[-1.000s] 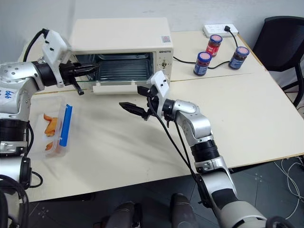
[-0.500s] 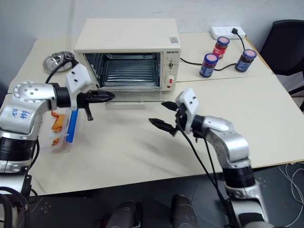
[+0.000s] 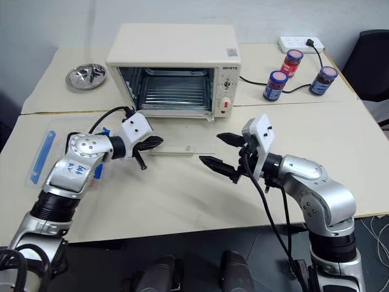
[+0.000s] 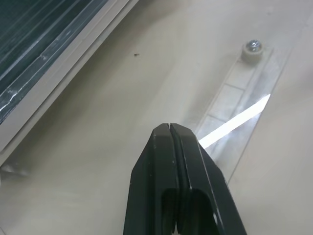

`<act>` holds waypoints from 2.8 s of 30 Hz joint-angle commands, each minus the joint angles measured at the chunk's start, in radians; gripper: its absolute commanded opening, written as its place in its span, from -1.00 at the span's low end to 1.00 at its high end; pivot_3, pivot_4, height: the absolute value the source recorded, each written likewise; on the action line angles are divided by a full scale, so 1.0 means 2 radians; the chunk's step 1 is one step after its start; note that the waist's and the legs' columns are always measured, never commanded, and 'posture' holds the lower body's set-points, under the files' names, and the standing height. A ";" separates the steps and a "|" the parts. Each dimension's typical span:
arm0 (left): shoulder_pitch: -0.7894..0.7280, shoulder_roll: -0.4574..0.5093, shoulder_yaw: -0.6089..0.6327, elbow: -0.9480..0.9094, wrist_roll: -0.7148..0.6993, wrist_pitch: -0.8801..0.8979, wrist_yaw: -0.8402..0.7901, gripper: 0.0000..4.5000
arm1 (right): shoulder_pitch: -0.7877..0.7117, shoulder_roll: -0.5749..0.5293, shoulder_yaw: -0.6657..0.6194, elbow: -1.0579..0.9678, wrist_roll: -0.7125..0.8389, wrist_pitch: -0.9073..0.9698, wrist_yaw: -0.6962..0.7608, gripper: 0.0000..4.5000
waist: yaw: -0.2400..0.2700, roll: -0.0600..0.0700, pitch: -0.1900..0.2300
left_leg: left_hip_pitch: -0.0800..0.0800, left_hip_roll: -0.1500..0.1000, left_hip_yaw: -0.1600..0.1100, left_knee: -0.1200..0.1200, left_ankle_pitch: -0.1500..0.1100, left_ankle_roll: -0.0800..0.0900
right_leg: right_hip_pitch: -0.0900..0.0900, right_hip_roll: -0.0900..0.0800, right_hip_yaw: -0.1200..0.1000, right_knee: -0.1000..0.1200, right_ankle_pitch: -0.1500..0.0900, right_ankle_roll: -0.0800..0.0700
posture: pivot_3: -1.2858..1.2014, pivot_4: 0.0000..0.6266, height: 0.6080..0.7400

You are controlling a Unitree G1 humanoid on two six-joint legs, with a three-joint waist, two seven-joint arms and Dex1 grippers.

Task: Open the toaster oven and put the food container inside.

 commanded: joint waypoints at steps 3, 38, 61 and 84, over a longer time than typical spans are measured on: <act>0.013 -0.011 0.025 -0.054 -0.017 0.038 0.007 -0.99 | -0.014 -0.025 -0.020 -0.025 0.036 0.001 0.006 1.00 | 0.002 0.000 0.000 | 0.000 0.000 0.000 0.000 0.000 0.000 | 0.000 0.000 0.000 0.000 0.000 0.000 | 0.03 -0.52 1.00; 0.008 -0.333 0.655 -0.528 -0.199 0.544 0.557 0.36 | -0.141 -0.049 0.067 0.136 0.012 -0.065 0.176 1.00 | 0.007 -0.002 -0.001 | 0.001 0.000 -0.004 0.001 0.000 0.000 | 0.002 -0.001 0.000 -0.001 0.000 0.000 | 0.03 -0.52 1.00; 0.373 -0.184 0.417 -0.492 -0.819 0.000 1.075 0.36 | -0.123 -0.029 0.070 0.118 0.015 -0.049 0.154 1.00 | 0.006 -0.002 -0.001 | 0.008 0.000 -0.004 0.000 -0.001 0.001 | 0.008 -0.002 0.002 -0.003 0.000 -0.001 | 0.03 -0.52 1.00; 0.330 -0.085 0.347 -0.252 -0.809 -0.082 1.006 -0.40 | -0.087 -0.048 0.027 0.046 0.053 -0.023 0.105 1.00 | 0.006 -0.002 -0.001 | 0.008 0.001 -0.003 -0.002 -0.002 0.001 | 0.008 -0.001 0.002 -0.004 0.000 -0.001 | 0.03 -0.52 1.00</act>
